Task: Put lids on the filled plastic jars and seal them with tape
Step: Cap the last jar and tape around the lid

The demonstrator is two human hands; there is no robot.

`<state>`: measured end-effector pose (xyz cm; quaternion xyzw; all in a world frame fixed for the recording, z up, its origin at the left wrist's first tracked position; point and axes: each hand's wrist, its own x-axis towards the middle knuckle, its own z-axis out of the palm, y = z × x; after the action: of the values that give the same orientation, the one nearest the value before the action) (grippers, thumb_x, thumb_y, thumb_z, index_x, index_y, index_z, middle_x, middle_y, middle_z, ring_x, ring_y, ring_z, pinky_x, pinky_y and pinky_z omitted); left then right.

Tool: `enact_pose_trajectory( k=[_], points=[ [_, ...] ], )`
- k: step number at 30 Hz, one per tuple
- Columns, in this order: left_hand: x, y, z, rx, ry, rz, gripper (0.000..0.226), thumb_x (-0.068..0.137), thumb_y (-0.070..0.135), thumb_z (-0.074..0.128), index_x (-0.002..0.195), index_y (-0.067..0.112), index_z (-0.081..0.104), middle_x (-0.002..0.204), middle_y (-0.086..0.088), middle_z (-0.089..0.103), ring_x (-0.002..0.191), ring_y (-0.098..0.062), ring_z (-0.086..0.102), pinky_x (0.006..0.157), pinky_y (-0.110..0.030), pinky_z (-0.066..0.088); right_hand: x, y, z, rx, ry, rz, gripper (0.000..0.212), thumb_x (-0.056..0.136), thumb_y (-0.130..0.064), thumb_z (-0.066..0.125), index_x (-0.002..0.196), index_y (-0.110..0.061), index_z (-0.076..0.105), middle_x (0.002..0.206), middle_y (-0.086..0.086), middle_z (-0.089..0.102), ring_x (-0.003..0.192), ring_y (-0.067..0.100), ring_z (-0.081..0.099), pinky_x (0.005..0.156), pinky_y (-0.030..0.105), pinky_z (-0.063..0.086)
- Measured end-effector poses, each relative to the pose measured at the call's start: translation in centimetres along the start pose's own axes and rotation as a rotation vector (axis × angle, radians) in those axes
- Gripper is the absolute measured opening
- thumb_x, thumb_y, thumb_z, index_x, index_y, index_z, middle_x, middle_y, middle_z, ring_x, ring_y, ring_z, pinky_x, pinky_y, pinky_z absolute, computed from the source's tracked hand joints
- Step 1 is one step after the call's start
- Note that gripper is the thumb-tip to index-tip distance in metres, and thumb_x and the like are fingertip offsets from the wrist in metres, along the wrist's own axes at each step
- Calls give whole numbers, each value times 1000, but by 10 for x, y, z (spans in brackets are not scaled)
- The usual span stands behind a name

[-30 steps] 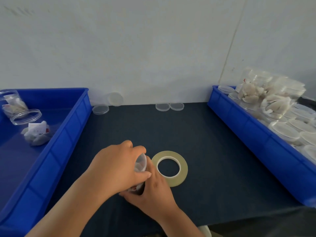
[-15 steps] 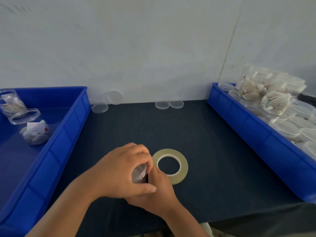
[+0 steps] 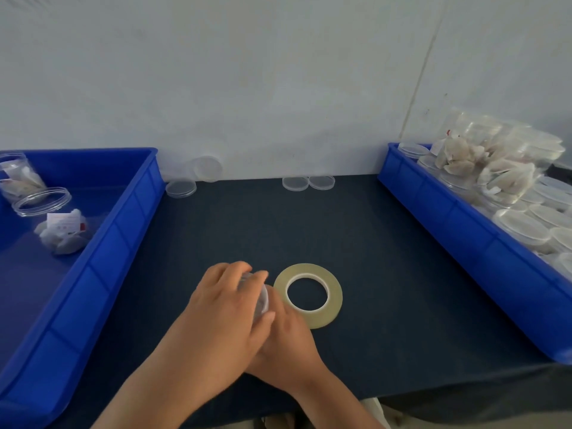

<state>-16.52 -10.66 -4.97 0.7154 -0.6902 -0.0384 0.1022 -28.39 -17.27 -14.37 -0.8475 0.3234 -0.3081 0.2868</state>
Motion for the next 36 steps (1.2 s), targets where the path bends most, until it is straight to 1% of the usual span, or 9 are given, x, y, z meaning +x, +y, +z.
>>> enact_pose_trajectory(
  k=[3, 5, 9, 15, 19, 23, 27, 31, 36],
  points=[
    [4, 1, -7, -28, -101, 204, 18, 97, 60, 52, 115, 55, 54, 142, 37, 21, 139, 7, 2, 115, -28, 17, 0, 2, -5, 40, -50, 41, 46, 88, -46, 65, 129, -35, 47, 110, -18, 61, 96, 2, 62, 74, 26, 58],
    [9, -3, -11, -73, -99, 272, 27, 86, 75, 55, 103, 53, 57, 127, 39, 40, 132, 16, 18, 106, -19, 20, -1, 6, -7, 121, -91, 74, 44, 84, -40, 74, 122, -35, 52, 107, -16, 64, 99, 5, 66, 77, 37, 60],
    [21, -10, -18, -392, -97, 234, 31, 90, 62, 68, 119, 60, 60, 101, 39, 68, 119, 11, 56, 103, -17, 32, -2, 3, -10, 209, -109, 13, 70, 74, -50, 89, 133, -31, 59, 123, -17, 65, 115, 7, 65, 89, 37, 59],
    [7, -17, -19, -39, 72, -45, 99, 68, 100, 31, 156, 54, 20, 146, 32, 30, 131, 6, 34, 97, -22, 44, -2, -2, -8, 143, 14, 28, 80, 71, -66, 84, 138, -41, 46, 118, -22, 65, 106, 1, 66, 80, 28, 59],
    [-6, -1, 0, -18, 38, -122, 81, 91, 73, 27, 161, 37, 9, 154, 13, 33, 133, -6, 41, 94, -22, 46, -4, -5, -4, -8, 63, -31, 66, 85, -60, 65, 142, -31, 49, 120, -18, 65, 99, -4, 62, 75, 13, 52],
    [5, 28, 8, 90, 132, -111, 56, 84, 86, 23, 115, 46, 46, 120, 17, 41, 115, -7, 45, 96, -31, 41, -3, -4, -7, 6, -5, -1, 31, 90, -48, 66, 111, -44, 44, 94, -17, 62, 81, 5, 63, 60, 21, 52],
    [11, 11, 7, -42, 198, 134, 41, 85, 81, 48, 75, 42, 57, 93, 24, 57, 89, 1, 57, 85, -22, 48, -5, 5, -11, 173, -61, 25, 44, 76, -44, 83, 110, -35, 56, 95, -17, 64, 88, 6, 67, 70, 28, 58],
    [4, -24, -1, -201, 84, 357, 40, 89, 72, 59, 121, 49, 67, 128, 41, 57, 135, 20, 40, 118, -17, 28, -3, 9, -6, 283, -55, -59, 62, 72, -33, 88, 125, -18, 59, 101, -4, 71, 92, 20, 72, 72, 49, 58],
    [-8, -41, -10, -170, 27, 4, 102, 73, 89, 60, 155, 59, 7, 144, 49, 10, 134, 21, 15, 97, -15, 32, -3, 7, -5, 198, 74, 19, 76, 71, -58, 88, 134, -42, 49, 117, -22, 67, 105, 3, 68, 79, 19, 56]
  ],
)
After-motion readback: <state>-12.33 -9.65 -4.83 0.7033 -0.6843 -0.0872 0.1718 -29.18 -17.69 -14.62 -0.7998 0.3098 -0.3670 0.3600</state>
